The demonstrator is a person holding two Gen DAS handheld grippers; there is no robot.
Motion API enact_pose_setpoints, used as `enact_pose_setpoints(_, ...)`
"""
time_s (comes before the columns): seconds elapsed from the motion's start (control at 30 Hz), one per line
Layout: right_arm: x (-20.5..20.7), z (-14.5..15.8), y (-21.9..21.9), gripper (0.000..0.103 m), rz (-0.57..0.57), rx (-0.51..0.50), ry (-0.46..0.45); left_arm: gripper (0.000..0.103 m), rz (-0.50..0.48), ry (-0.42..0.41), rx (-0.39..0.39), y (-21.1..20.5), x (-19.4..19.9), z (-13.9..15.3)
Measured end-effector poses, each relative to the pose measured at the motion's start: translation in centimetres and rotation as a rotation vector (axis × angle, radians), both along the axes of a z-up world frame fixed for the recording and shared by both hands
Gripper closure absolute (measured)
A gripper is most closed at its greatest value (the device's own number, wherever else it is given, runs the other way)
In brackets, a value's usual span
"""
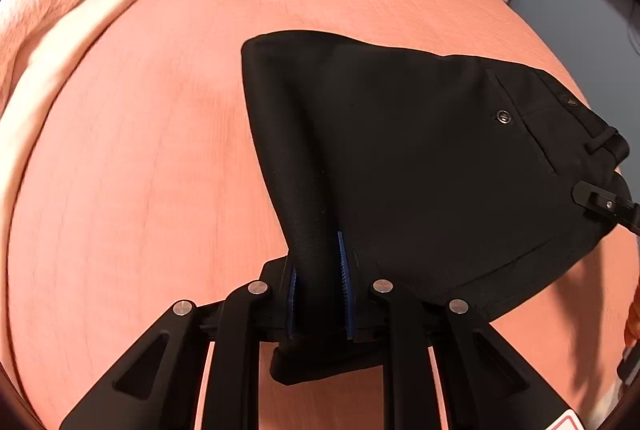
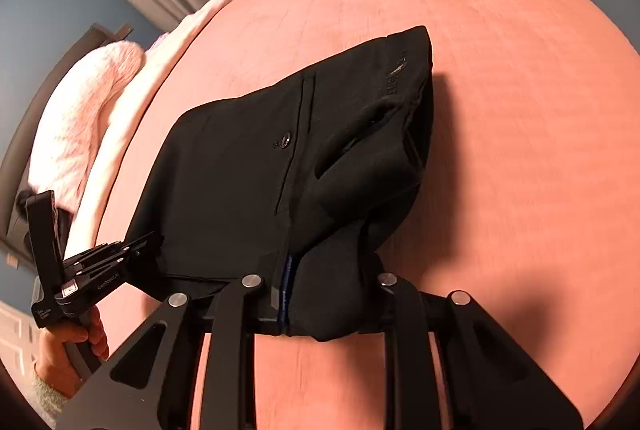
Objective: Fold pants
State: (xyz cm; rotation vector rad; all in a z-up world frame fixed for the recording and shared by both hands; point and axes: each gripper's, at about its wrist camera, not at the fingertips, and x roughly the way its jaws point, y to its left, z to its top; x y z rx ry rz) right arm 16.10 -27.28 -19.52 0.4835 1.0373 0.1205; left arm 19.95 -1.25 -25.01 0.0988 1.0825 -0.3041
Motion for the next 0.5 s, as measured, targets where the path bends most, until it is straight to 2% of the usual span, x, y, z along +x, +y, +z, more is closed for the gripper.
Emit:
enact_pose_setpoints(0.13,-7.1,-1.3,0.5,0.082,-0.004,0.035,0.049,0.086,-0.009,0.022,0.007,2.1,-6.1,-0.7)
enact_pose_setpoints(0.2,-9.6,-1.6,0.8,0.079,-0.007,0.018,0.026,0.079,0.013,0.029,0.008,2.8,-8.2,-1.2)
enact_pose_setpoints(0.27,-11.3,-2.4,0.0,0.056,-0.049,-0.017,0.050,0.071,0.069,0.010,-0.018,3.8,-9.0,-1.0)
enact_pose_setpoints(0.33,-13.0,-1.3,-2.7,0.056,-0.185,-0.004,0.028,0.072,0.140,-0.010,-0.019,5.3,-8.4,0.6)
enact_pose_setpoints(0.4,-13.7,1.5,-4.3,0.056,-0.267,-0.079,-0.052,0.074,0.158,-0.098,0.014,6.0,-8.1,3.2)
enact_pose_setpoints(0.47,-11.6,3.8,-3.2,0.065,-0.178,-0.120,-0.112,0.074,0.122,-0.159,0.031,4.9,-6.8,5.4)
enact_pose_setpoints(0.5,-10.4,4.4,-2.3,0.066,-0.133,-0.144,-0.124,0.073,0.101,-0.166,0.018,4.1,-5.8,5.8)
